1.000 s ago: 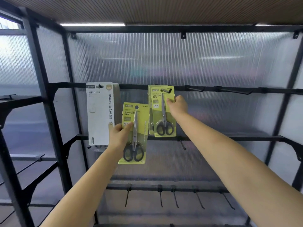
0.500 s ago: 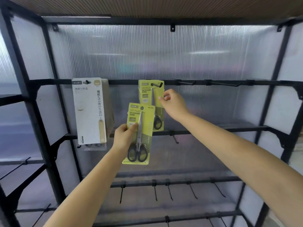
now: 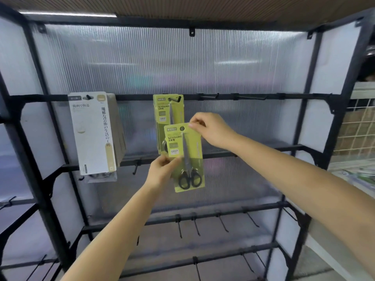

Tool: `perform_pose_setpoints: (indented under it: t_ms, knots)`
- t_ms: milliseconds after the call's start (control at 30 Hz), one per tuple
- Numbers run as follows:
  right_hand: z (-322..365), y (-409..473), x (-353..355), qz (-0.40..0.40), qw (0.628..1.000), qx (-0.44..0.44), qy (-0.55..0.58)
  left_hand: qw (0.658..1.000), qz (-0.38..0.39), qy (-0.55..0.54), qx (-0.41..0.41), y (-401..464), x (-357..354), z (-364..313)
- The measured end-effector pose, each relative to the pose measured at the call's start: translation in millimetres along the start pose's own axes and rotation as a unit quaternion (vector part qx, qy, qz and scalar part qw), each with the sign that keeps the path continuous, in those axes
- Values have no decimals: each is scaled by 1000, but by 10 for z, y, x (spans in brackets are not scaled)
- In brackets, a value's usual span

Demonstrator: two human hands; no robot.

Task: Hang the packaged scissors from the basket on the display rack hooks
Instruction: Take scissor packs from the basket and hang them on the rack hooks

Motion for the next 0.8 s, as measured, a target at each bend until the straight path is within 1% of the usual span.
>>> perform_pose_setpoints:
  t_ms: [100,267,467,667,800]
  knots:
    - [136,90,154,-26,999,32,1,999,15,31,0,-3,31,37]
    - [239,262,279,-60,997,48,-2,1000,-3,11,-16,0,80,-24]
    - [247,432,261,-89,995,35,-9,999,-30,7,-38,80,140,-109]
    - [178,545,223,-101,995,-3,-20,998,-33,14,-45,201,175,-138]
    - [116,601,129,-113,993,-6,-34,999,-37,3,-27,244,139,-122]
Point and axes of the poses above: each hand's wrist, its own y-axis towards the middle knuckle, its own x-axis out of the back of the hand, z = x × y, the point moved 1 cm from there along y, towards the middle knuckle, and after that the axes turned 7 degrees about -z, right-handed, at the moved point
